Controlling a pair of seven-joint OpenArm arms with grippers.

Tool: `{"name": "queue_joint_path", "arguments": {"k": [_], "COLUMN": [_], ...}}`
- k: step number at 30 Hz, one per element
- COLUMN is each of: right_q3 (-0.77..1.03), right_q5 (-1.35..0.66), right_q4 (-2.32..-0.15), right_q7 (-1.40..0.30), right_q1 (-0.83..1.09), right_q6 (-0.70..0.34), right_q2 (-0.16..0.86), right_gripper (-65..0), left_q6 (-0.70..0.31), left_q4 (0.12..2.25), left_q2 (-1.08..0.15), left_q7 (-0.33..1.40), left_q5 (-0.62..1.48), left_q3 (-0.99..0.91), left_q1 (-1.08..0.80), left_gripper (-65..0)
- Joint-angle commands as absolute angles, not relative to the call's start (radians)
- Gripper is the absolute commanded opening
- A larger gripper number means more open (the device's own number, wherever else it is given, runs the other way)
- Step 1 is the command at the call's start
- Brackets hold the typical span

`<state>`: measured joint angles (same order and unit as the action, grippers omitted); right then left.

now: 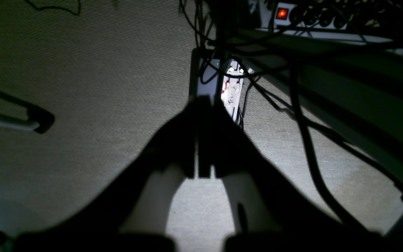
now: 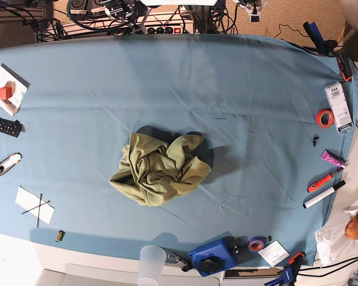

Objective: Layout the t-shirt on the table in an organized manner, then fold the t-shirt properly

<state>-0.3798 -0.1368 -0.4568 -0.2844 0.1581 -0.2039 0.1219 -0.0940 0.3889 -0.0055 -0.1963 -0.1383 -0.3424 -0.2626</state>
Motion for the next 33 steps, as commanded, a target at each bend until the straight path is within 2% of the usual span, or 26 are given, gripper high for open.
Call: {"name": "queue_joint_path", "arguments": {"k": [1,33], "right_q3": [-0.38,-0.38], "right_q5": [-0.141,-0.139], "right_q4": [-0.463,-0.466], "right_q7": [-0.287,-0.288], "right_q1": [0.164,0.181], "right_q6": [-0.21,-0.21], "right_q2": [0.128,0.144], "right_gripper": [-65.0,-65.0], "left_q6": [-0.097,-0.104], "left_q4": [0.392,0.453], "left_q2": [-0.006,-0.044], "left_q7": [-0.207,-0.248], "left_q5": [-0.138,-0.134], "left_q3": [-0.342,-0.342], "left_q1": [-0.274,-0.358], "left_gripper": [-65.0,-65.0]}}
